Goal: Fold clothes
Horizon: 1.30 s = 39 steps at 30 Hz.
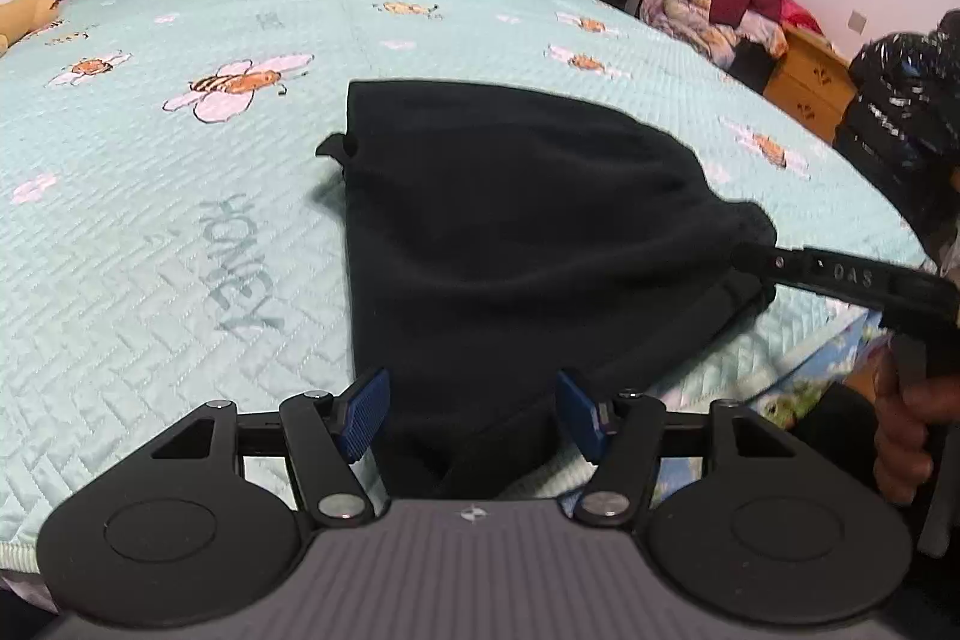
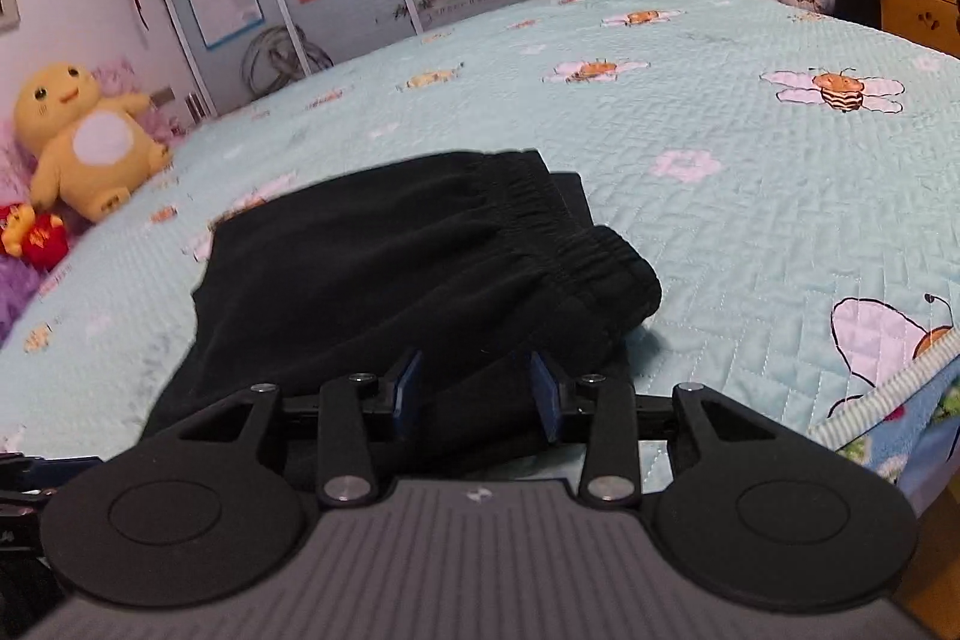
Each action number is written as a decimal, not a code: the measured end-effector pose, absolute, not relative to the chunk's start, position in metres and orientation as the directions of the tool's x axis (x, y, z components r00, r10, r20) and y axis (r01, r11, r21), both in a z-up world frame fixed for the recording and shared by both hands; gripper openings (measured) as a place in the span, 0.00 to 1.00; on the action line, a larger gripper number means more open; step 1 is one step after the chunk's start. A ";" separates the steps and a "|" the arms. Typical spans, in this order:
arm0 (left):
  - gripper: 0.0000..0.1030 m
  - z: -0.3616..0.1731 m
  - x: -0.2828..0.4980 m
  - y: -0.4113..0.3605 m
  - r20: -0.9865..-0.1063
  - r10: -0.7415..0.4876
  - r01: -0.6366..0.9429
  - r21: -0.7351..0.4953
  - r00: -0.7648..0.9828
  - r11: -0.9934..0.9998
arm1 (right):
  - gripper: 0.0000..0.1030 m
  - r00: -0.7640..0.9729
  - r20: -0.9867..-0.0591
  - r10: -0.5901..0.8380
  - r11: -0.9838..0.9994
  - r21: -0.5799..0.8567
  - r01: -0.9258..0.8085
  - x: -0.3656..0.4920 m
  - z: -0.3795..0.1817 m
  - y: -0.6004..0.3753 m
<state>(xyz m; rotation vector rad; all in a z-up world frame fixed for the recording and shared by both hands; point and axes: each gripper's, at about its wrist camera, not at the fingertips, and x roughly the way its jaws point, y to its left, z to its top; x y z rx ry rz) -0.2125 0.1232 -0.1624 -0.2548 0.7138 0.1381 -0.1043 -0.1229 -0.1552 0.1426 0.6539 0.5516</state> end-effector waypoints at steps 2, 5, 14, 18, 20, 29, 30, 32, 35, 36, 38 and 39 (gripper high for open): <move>0.62 -0.158 -0.212 0.122 -0.649 0.035 -0.202 -0.185 0.760 0.962 | 0.39 0.662 -0.512 0.547 0.836 0.290 -0.466 -0.110 -0.151 -0.121; 0.63 -0.157 -0.206 0.116 -0.652 0.035 -0.180 -0.157 0.757 0.971 | 0.40 0.666 -0.487 0.564 0.823 0.270 -0.499 -0.116 -0.146 -0.114; 0.64 -0.182 -0.198 0.112 -0.713 0.026 -0.173 -0.134 0.700 0.976 | 0.45 0.633 -0.574 0.520 0.848 0.256 -0.465 -0.107 -0.171 -0.108; 0.64 -0.179 -0.201 0.115 -0.709 0.019 -0.181 -0.154 0.705 0.971 | 0.47 0.639 -0.569 0.518 0.848 0.245 -0.469 -0.110 -0.174 -0.106; 0.64 -0.179 -0.202 0.115 -0.712 0.020 -0.181 -0.151 0.702 0.972 | 0.48 0.639 -0.569 0.518 0.848 0.245 -0.469 -0.110 -0.174 -0.105; 0.64 -0.176 -0.204 0.115 -0.711 0.024 -0.191 -0.157 0.703 0.969 | 0.53 0.632 -0.567 0.528 0.842 0.257 -0.473 -0.108 -0.175 -0.106; 0.64 -0.176 -0.204 0.115 -0.711 0.024 -0.192 -0.158 0.703 0.969 | 0.53 0.632 -0.566 0.529 0.842 0.259 -0.473 -0.108 -0.175 -0.106; 0.64 -0.176 -0.205 0.115 -0.711 0.025 -0.195 -0.158 0.703 0.968 | 0.54 0.632 -0.565 0.531 0.842 0.263 -0.472 -0.108 -0.176 -0.107; 0.64 -0.175 -0.205 0.116 -0.710 0.024 -0.200 -0.165 0.704 0.966 | 0.54 0.631 -0.563 0.533 0.840 0.266 -0.472 -0.108 -0.176 -0.107; 0.64 -0.174 -0.205 0.116 -0.709 0.024 -0.202 -0.169 0.705 0.965 | 0.54 0.631 -0.563 0.534 0.840 0.267 -0.473 -0.108 -0.176 -0.107; 0.64 -0.172 -0.205 0.117 -0.705 0.023 -0.208 -0.178 0.709 0.962 | 0.55 0.629 -0.563 0.536 0.838 0.270 -0.474 -0.107 -0.176 -0.107; 0.64 -0.171 -0.206 0.118 -0.703 0.023 -0.212 -0.183 0.711 0.960 | 0.56 0.628 -0.562 0.537 0.838 0.271 -0.474 -0.107 -0.176 -0.107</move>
